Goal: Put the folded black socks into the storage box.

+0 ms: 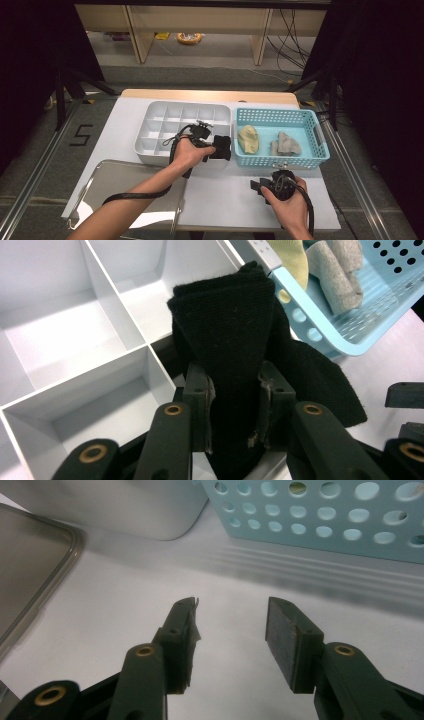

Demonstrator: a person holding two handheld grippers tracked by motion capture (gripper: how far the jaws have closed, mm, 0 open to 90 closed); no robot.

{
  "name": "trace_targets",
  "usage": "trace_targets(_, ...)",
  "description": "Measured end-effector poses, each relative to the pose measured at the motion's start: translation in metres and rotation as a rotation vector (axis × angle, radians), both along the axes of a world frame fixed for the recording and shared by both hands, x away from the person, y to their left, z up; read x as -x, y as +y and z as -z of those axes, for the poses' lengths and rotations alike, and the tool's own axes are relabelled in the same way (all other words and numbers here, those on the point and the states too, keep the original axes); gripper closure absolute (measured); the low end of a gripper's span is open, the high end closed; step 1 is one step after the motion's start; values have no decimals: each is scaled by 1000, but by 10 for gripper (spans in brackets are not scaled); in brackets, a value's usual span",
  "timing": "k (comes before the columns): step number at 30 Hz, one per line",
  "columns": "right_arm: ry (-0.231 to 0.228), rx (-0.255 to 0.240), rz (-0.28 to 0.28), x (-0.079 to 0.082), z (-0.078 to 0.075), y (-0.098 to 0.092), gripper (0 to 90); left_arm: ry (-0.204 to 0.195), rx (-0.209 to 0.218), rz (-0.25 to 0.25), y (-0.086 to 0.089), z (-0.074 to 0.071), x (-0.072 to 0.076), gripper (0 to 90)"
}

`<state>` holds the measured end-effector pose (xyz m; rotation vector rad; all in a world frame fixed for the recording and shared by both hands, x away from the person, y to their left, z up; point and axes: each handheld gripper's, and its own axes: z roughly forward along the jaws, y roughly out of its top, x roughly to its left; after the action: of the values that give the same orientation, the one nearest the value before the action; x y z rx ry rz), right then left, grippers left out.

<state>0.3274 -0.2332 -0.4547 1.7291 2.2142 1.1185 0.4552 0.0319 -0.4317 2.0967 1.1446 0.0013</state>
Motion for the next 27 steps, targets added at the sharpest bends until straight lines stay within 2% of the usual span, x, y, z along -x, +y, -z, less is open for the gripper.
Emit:
trace_targets(3,2,6,1,0,0,0,558,1,4,-13,-2,1,1,710)
trace_targets(7,3,8,5,0,-1,0,558,-2,-35,11,-3,0,0,711)
trace_targets(8,1,5,5,0,-1,0,558,1,-39,13,-4,-1,0,712)
trace_targets(9,-1,-4,1,0,0,0,558,2,-26,-10,-6,0,1,712)
trace_targets(10,3,6,3,0,0,0,557,1,-28,-10,-6,0,1,712)
trace_targets(11,3,4,1,0,0,0,558,-6,-47,14,-6,1,1,713)
trace_targets(12,3,4,0,0,0,0,557,-9,-35,-6,-8,2,2,713)
trace_targets(14,2,6,1,0,0,0,558,-18,-55,7,-9,3,3,714)
trace_targets(19,2,8,1,0,0,-1,557,-17,-56,8,-9,3,3,713)
trace_targets(20,-18,10,-10,-1,1,-1,556,-11,-44,5,-9,3,3,712)
trace_targets(21,2,6,2,0,-1,-1,556,-9,-56,19,-8,2,2,711)
trace_targets(23,1,6,5,0,-1,0,554,-2,-32,-2,-8,2,2,702)
trace_targets(27,-19,7,-3,-1,1,-1,552,-9,-25,-3,-5,-2,3,658)
